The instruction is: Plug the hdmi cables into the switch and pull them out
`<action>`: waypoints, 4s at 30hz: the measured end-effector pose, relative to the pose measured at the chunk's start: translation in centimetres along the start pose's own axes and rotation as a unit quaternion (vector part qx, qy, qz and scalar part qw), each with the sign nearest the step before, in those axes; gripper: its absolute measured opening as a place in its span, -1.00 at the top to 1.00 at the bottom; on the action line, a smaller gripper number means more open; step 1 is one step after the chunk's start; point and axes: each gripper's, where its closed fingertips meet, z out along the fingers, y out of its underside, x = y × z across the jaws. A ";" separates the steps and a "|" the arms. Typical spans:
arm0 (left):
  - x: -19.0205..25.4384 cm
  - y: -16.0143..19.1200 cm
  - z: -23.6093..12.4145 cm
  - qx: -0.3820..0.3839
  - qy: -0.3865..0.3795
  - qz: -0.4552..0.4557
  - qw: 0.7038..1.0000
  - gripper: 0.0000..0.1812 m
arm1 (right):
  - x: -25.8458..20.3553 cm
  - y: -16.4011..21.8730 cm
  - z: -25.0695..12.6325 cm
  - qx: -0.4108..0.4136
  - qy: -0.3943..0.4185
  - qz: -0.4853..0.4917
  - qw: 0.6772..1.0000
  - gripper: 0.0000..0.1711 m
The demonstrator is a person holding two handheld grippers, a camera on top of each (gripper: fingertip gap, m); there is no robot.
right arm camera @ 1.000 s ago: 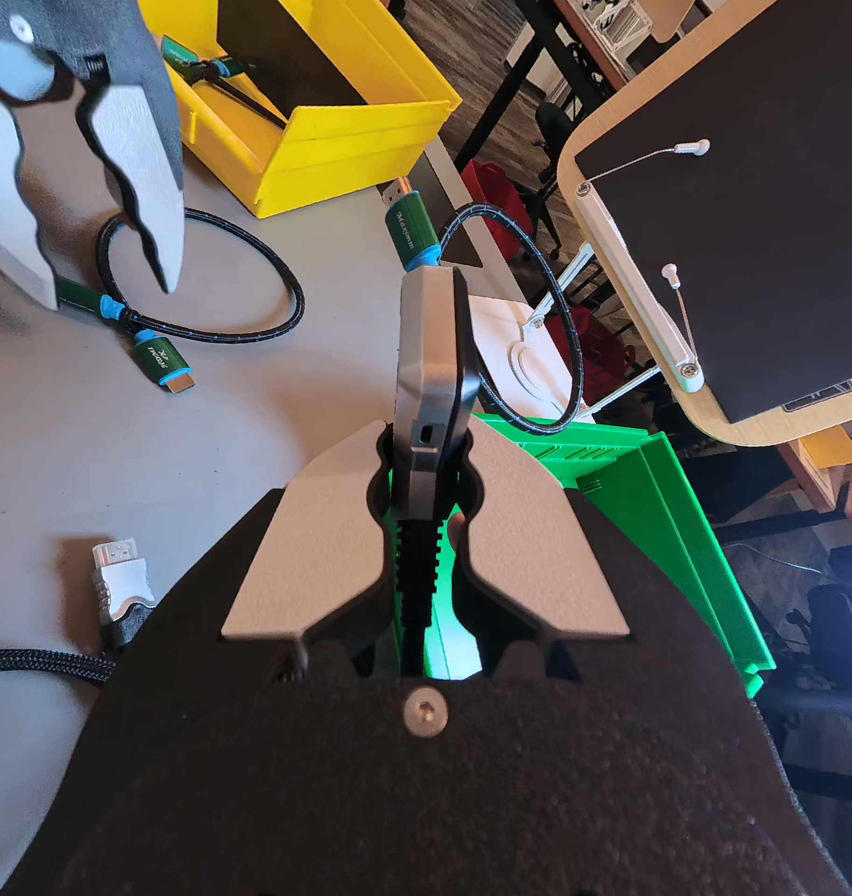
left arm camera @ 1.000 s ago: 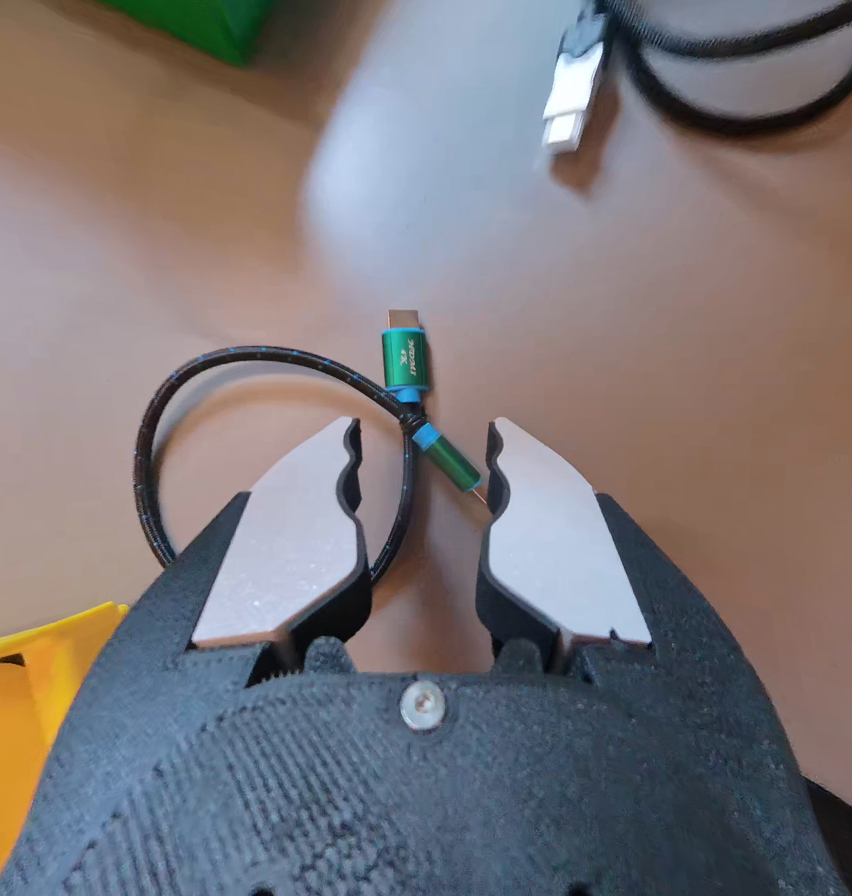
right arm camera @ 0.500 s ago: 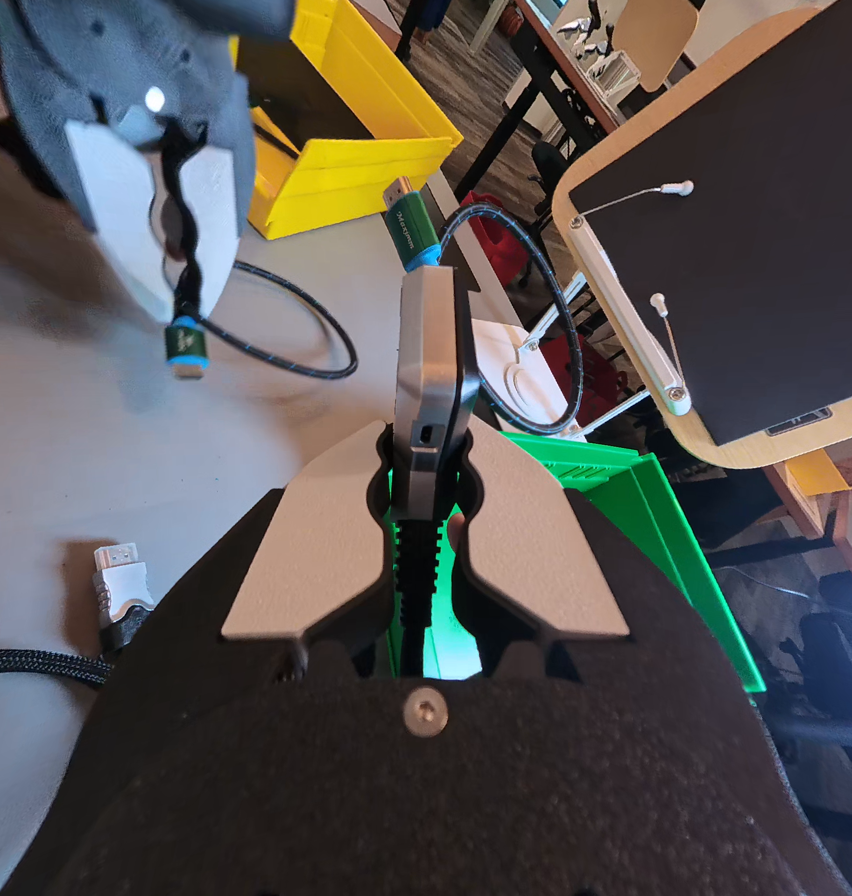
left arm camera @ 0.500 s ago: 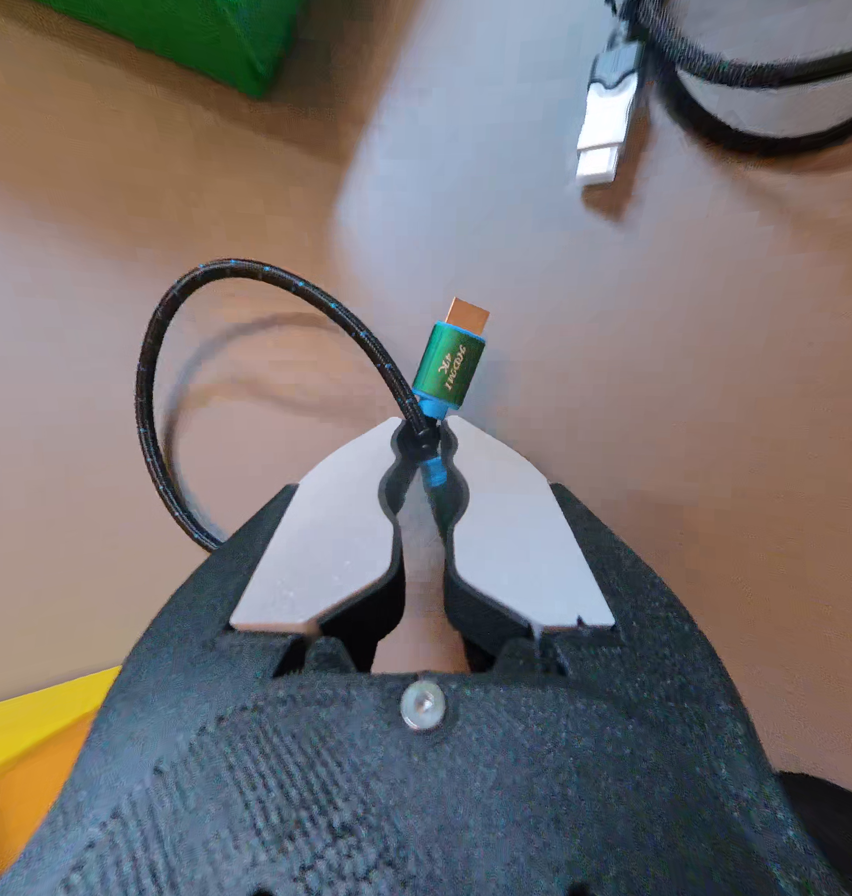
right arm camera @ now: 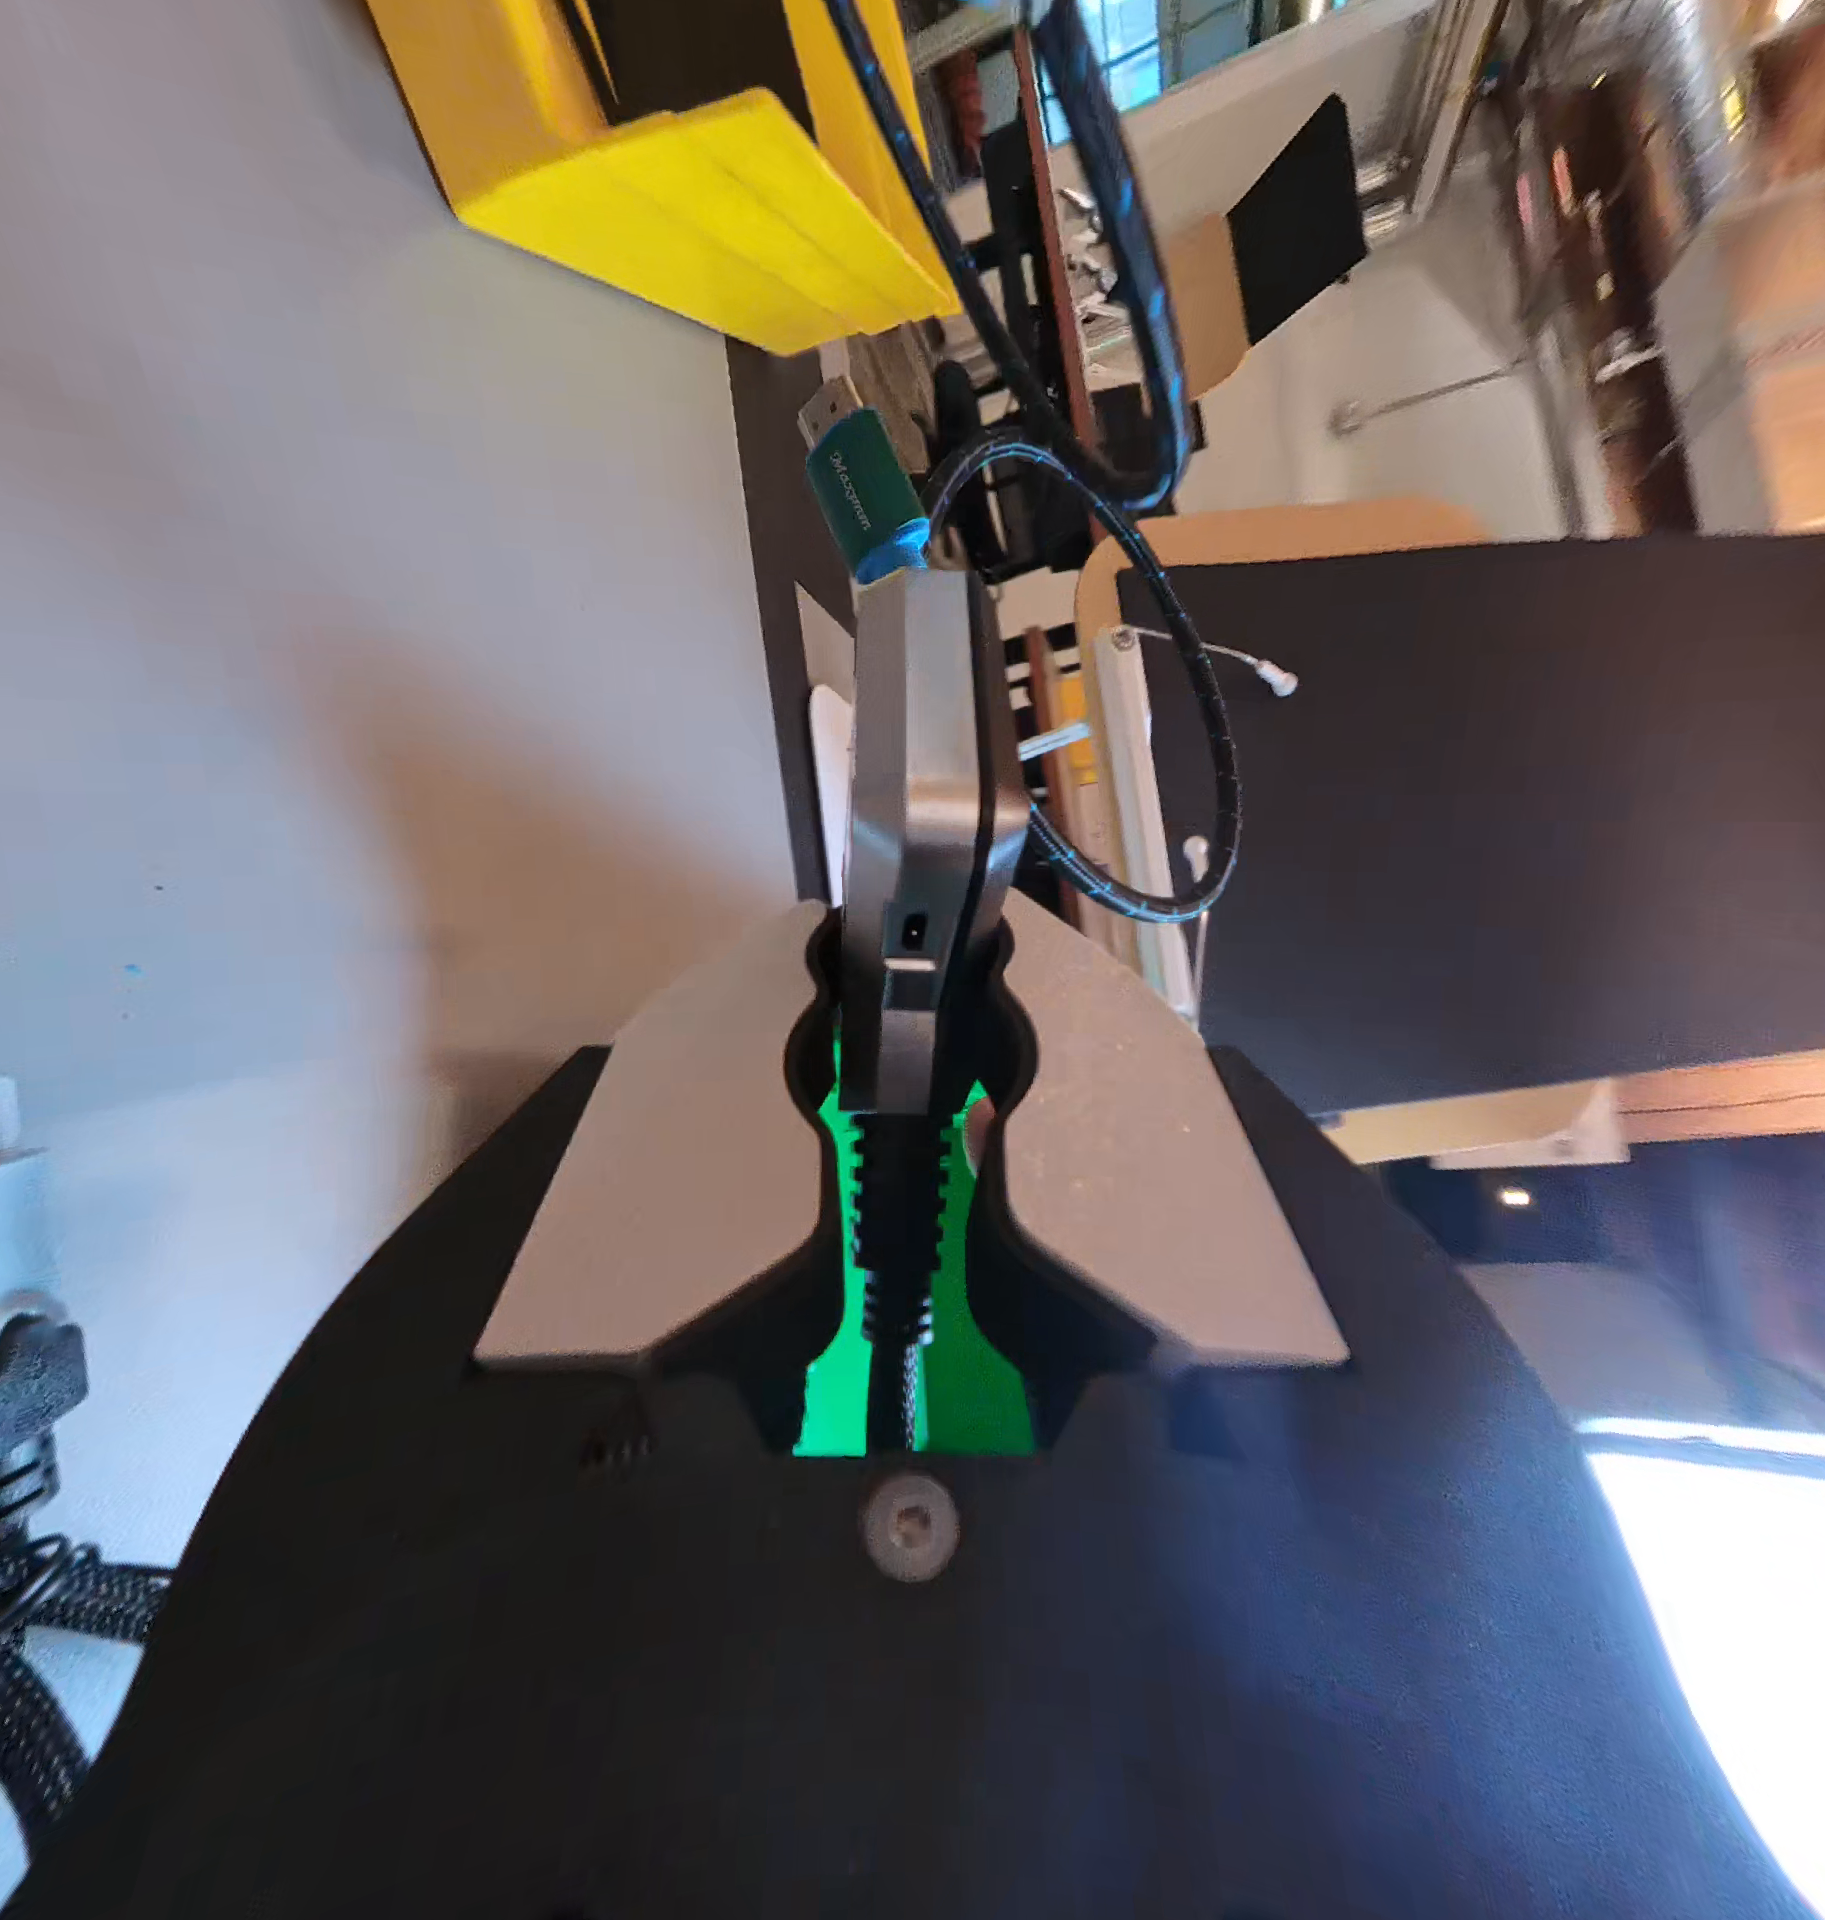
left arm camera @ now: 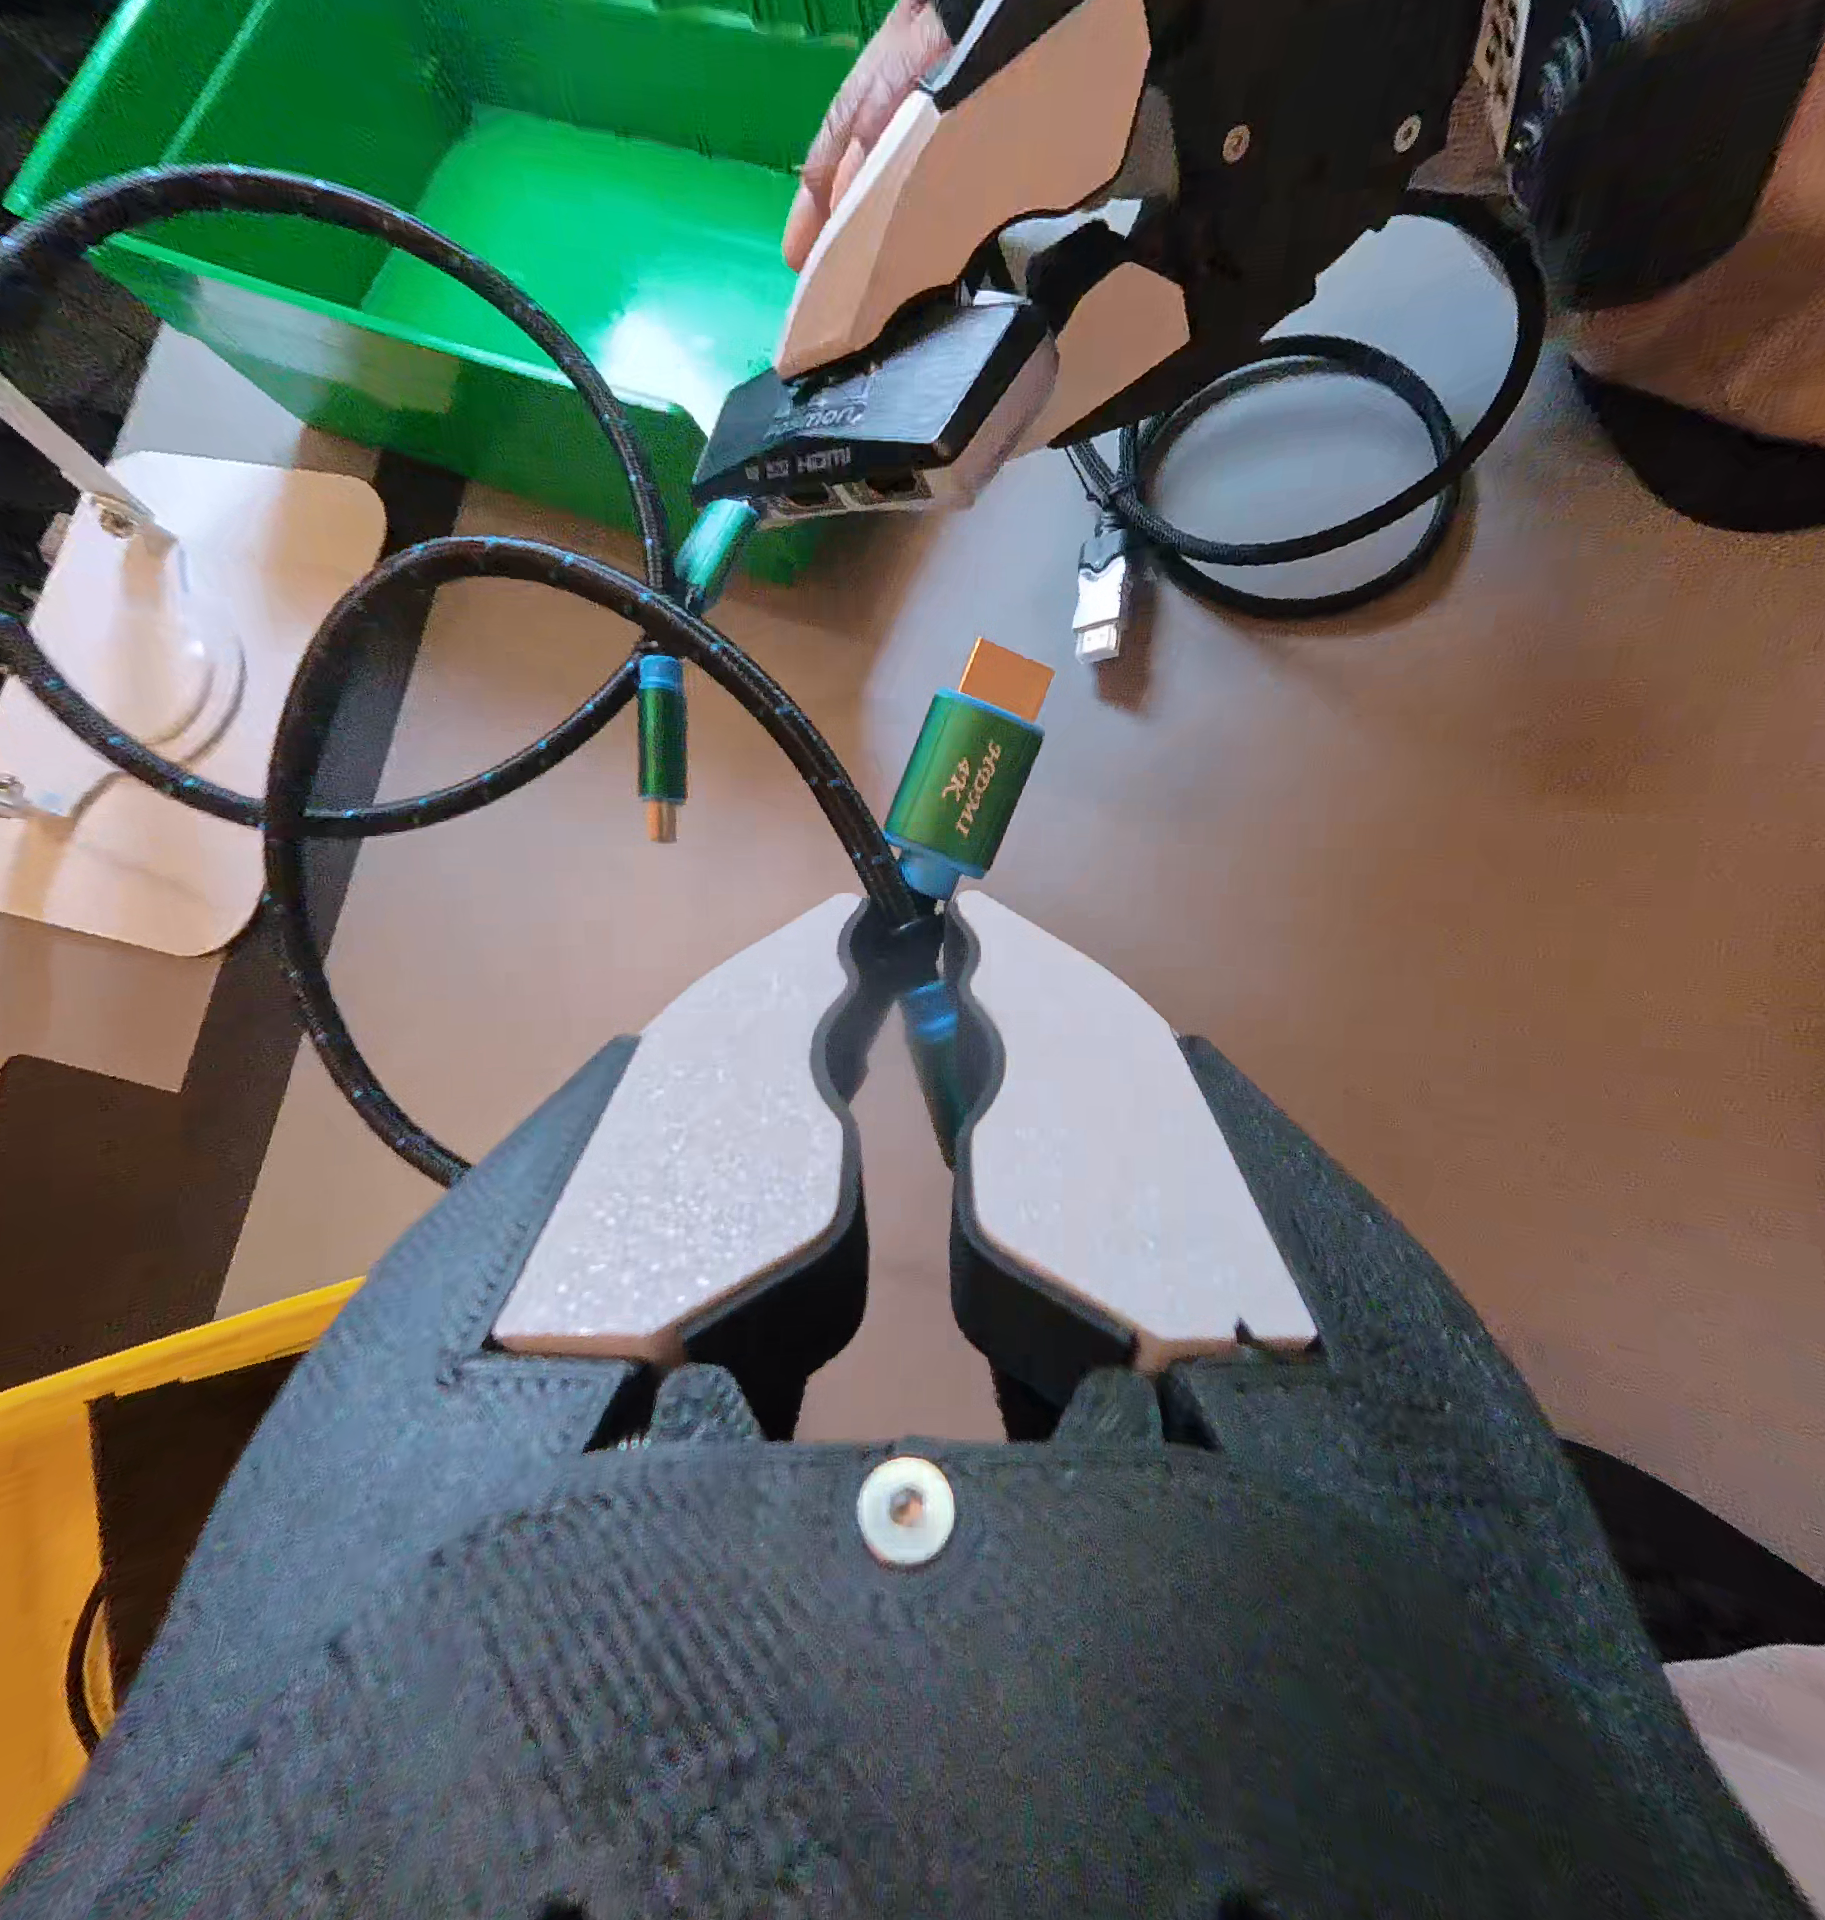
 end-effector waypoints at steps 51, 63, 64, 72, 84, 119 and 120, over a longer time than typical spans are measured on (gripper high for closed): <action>4.0 5.9 10.0 -0.093 0.144 0.019 0.985 0.79 | 0.9 2.8 -0.1 -0.024 0.101 0.012 0.994 0.72; 6.0 6.2 11.6 -0.153 0.083 0.234 0.956 0.65 | 1.7 3.8 -0.4 -0.032 0.103 0.050 0.993 0.73; 5.9 6.8 11.9 -0.170 0.081 0.237 0.953 0.64 | 1.6 3.8 -0.3 -0.032 0.101 0.050 0.993 0.73; 4.5 6.9 13.2 -0.125 0.069 0.191 0.971 0.70 | 0.9 3.8 0.0 -0.033 0.078 0.059 0.995 0.73; 3.6 6.7 13.3 -0.116 0.067 0.195 0.972 0.76 | 1.2 2.8 -0.3 -0.019 0.077 0.050 0.996 0.73; 3.7 4.2 8.5 -0.092 0.121 -0.045 0.987 0.78 | -5.8 -3.6 1.7 0.004 0.061 -0.217 0.974 0.72; 3.7 3.8 8.3 -0.075 0.130 -0.054 0.987 0.78 | -5.5 -3.5 1.6 0.000 0.064 -0.212 0.975 0.73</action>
